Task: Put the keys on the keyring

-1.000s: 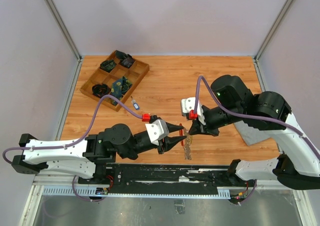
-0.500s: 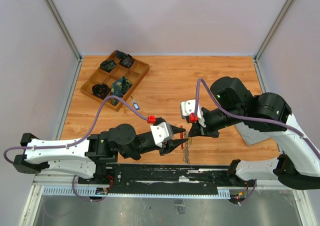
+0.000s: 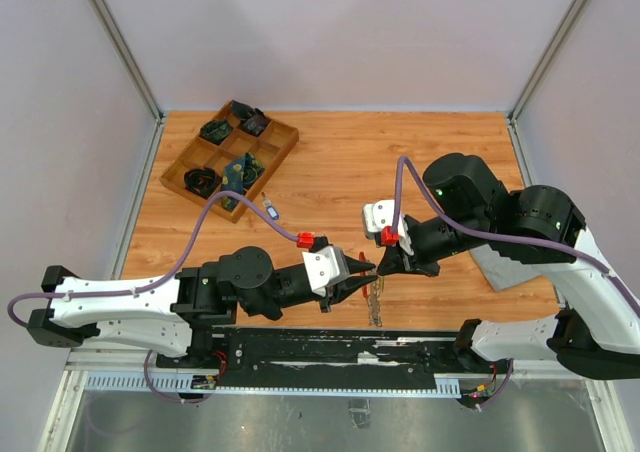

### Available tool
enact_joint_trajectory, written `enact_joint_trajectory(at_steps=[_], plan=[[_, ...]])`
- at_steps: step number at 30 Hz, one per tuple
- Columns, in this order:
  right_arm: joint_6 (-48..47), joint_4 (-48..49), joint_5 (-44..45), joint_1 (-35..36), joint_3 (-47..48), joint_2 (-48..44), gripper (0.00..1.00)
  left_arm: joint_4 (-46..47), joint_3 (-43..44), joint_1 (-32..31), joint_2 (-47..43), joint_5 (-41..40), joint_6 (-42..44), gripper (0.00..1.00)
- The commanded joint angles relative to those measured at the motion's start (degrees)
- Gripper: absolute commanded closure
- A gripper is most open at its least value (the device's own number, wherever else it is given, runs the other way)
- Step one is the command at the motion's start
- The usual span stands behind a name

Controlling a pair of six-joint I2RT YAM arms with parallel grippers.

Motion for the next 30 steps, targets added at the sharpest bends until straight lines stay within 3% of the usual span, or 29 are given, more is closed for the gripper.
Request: enact_joint_trajectory(at_steps=[1, 7, 14, 17, 20, 23, 30], plan=[[-0.5, 1.3, -1.1, 1.4, 0.8, -1.0, 0.99, 0.6, 1.9, -0.3, 0.4, 1.1, 0.6, 0.75], [-0.5, 1.4, -1.4, 1.6, 0.6, -1.0, 0.99, 0.3, 2.4, -0.3, 1.0, 1.7, 0.5, 0.80], [-0.4, 2.1, -1.2, 1.7, 0.4, -1.6, 0.99, -0.2, 2.9, -0.3, 1.3, 1.3, 0.7, 0.99], [0.1, 3.0, -1.0, 1.6, 0.3, -2.2, 0.99, -0.4, 2.8, -0.3, 1.2, 0.8, 0.7, 0.99], [0.9, 5.0, -0.1, 1.7, -0.5, -3.7, 0.81, -0.2, 2.7, -0.3, 0.9, 0.1, 0.7, 0.99], [2.4, 8.4, 1.0, 1.7, -1.9, -5.8, 0.71, 0.0, 2.4, -0.3, 0.5, -0.8, 0.5, 0.99], [12.1, 20.0, 9.7, 1.7, -9.8, -12.8, 0.64, 1.7, 1.7, -0.3, -0.6, -3.3, 0.4, 0.99]])
